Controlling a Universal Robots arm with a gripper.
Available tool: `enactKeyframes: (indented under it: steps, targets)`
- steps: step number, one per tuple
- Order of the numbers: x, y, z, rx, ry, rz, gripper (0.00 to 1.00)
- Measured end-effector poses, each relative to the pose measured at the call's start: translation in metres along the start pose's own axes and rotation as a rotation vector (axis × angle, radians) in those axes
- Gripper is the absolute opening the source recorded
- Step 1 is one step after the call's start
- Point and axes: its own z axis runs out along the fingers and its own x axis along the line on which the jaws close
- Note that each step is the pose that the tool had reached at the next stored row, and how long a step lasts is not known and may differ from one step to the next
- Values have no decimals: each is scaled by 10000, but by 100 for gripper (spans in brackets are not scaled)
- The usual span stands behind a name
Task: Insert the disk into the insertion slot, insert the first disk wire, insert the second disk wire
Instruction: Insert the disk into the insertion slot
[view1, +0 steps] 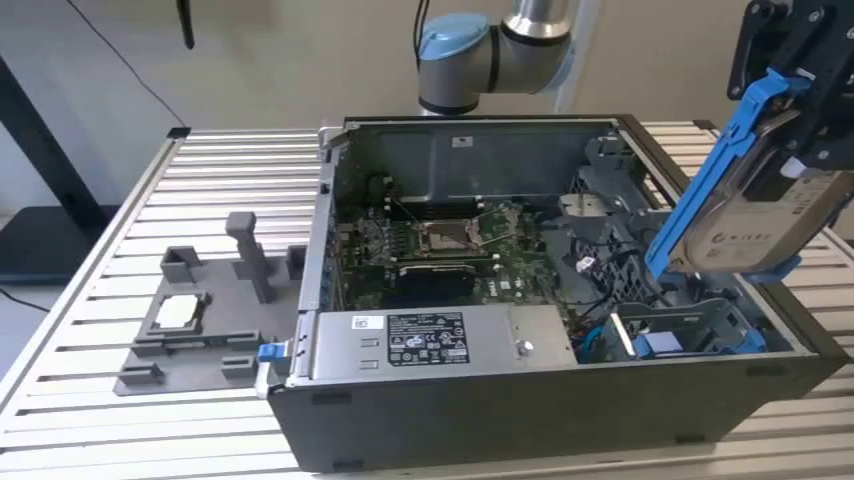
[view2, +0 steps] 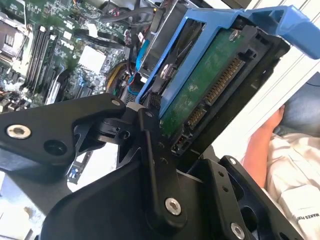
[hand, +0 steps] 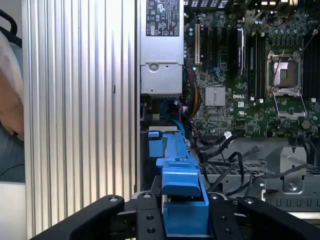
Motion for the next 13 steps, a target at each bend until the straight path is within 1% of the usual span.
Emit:
enactKeyframes:
  steps: [1,5,7,11,13]
  targets:
    - [0,0,8,0,8,0,33]
    - [0,-3,61,2,92,3,33]
    - [0,-3,89,11,123,6,33]
    - [0,-6,148,71,157,7,33]
    - [-1,-7,178,87,188,8,33]
